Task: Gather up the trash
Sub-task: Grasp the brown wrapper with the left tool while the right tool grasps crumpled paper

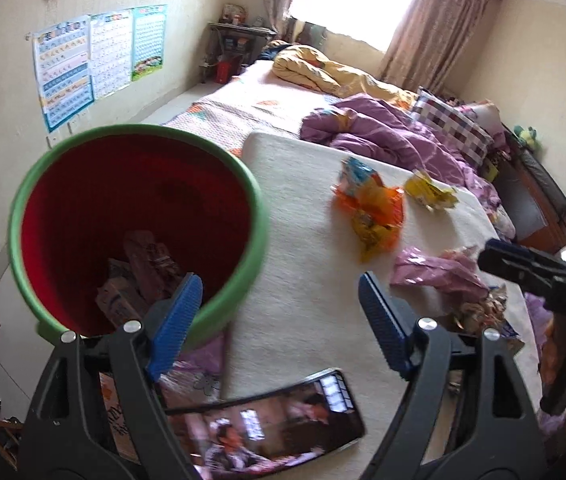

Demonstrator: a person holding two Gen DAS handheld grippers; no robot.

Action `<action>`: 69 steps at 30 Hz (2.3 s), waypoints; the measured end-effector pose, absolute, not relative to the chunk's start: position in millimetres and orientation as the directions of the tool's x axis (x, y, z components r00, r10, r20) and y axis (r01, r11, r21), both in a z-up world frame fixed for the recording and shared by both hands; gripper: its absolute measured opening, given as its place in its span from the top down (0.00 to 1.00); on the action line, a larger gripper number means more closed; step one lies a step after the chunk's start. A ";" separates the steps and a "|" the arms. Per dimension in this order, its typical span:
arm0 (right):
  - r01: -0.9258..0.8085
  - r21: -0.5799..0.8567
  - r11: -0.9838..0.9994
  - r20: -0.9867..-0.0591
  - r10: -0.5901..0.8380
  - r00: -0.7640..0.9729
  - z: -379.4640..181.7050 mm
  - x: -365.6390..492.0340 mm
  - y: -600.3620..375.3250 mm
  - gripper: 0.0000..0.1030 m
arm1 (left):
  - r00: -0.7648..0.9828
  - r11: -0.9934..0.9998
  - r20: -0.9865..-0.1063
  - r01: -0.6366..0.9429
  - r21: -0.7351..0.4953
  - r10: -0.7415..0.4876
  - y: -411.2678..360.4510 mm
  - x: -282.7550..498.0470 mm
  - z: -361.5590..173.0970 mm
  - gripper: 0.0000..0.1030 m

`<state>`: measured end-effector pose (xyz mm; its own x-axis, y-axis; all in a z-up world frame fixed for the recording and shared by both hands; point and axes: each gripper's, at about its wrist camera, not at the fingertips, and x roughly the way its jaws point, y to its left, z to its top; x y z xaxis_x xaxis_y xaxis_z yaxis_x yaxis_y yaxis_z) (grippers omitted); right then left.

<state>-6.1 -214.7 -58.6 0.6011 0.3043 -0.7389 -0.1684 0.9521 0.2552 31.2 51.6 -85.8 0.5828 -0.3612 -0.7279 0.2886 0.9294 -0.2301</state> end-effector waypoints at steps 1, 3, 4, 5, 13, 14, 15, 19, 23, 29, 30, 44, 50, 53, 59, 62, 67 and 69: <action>-0.147 0.251 0.957 -0.743 0.288 0.604 -60.3 -8.7 -228.8 0.26 | 0.554 0.915 -0.736 0.322 -0.241 -0.389 35.2 25.7 -89.3 0.25; -0.107 0.253 0.962 -0.747 0.264 0.610 -64.5 -14.0 -253.2 0.26 | 0.488 0.881 -0.750 0.386 -0.273 -0.446 0.5 13.1 -99.9 0.25; -0.087 0.258 0.962 -0.747 0.256 0.613 -66.6 -16.0 -264.9 0.26 | 0.462 0.868 -0.758 0.412 -0.277 -0.460 -13.7 8.6 -105.5 0.25; -0.073 0.266 0.961 -0.747 0.253 0.615 -68.5 -18.2 -275.3 0.26 | 0.437 0.859 -0.771 0.434 -0.271 -0.464 -30.0 3.9 -111.0 0.28; -0.080 0.314 0.946 -0.751 0.299 0.590 -85.1 -39.6 -310.5 0.26 | 0.322 0.838 -0.832 0.474 -0.271 -0.451 -110.1 -1.8 -151.5 0.34; -0.083 0.320 0.944 -0.750 0.306 0.586 -85.9 -41.3 -313.6 0.26 | 0.322 0.838 -0.829 0.467 -0.280 -0.457 -112.3 -2.0 -153.7 0.41; -0.088 0.324 0.942 -0.750 0.313 0.583 -86.4 -44.7 -315.6 0.26 | 0.311 0.842 -0.836 0.458 -0.285 -0.452 -115.4 -0.9 -157.2 0.50; -0.128 0.343 0.931 -0.734 0.350 0.582 -82.5 -61.8 -323.7 0.26 | 0.327 0.856 -0.829 0.418 -0.305 -0.454 -116.8 0.5 -157.3 0.55; -0.183 0.363 0.913 -0.735 0.402 0.546 -83.4 -80.3 -314.9 0.27 | 0.391 0.881 -0.812 0.373 -0.291 -0.434 -114.2 -1.3 -147.3 0.55; -0.267 0.303 0.915 -0.741 0.403 0.538 -86.2 -101.9 -290.6 0.30 | 0.435 0.912 -0.810 0.297 -0.282 -0.392 -102.4 2.5 -139.7 0.55; -0.256 0.309 0.916 -0.741 0.400 0.539 -87.8 -99.4 -291.3 0.30 | 0.437 0.914 -0.810 0.290 -0.284 -0.391 -101.2 2.2 -139.3 0.55; -0.202 0.482 0.853 -0.729 0.518 0.448 -119.2 -45.5 -294.3 0.52 | 0.397 0.915 -0.835 0.290 -0.279 -0.381 -107.2 -4.0 -147.8 0.55; -0.205 0.520 0.830 -0.701 0.551 0.453 -119.0 -50.9 -300.6 0.77 | 0.395 0.921 -0.841 0.275 -0.277 -0.371 -102.6 -5.2 -151.4 0.54; -0.205 0.522 0.828 -0.674 0.547 0.496 -106.0 -55.8 -308.7 0.78 | 0.398 0.920 -0.838 0.272 -0.282 -0.374 -99.4 -6.3 -150.4 0.49; -0.184 0.537 0.823 -0.634 0.538 0.555 -84.1 -62.8 -326.0 0.78 | 0.388 0.920 -0.843 0.274 -0.281 -0.373 -98.2 -5.8 -153.4 0.55; -0.188 0.551 0.813 -0.613 0.547 0.570 -76.1 -66.2 -327.0 0.78 | 0.397 0.915 -0.834 0.283 -0.287 -0.384 -98.9 -7.4 -149.8 0.55; -0.212 0.588 0.780 -0.556 0.581 0.594 -62.2 -69.9 -326.2 0.78 | 0.459 0.912 -0.802 0.325 -0.249 -0.383 -104.3 -13.3 -132.6 0.55; -0.219 0.589 0.778 -0.545 0.583 0.602 -57.8 -70.5 -323.3 0.78 | 0.476 0.912 -0.792 0.332 -0.239 -0.381 -105.1 -14.9 -126.4 0.55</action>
<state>-70.5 -323.3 -57.8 0.6024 0.5828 -0.5453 -0.2188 0.7776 0.5894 -14.9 -105.1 -126.4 0.4763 -0.3810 -0.7925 0.3324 0.9124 -0.2389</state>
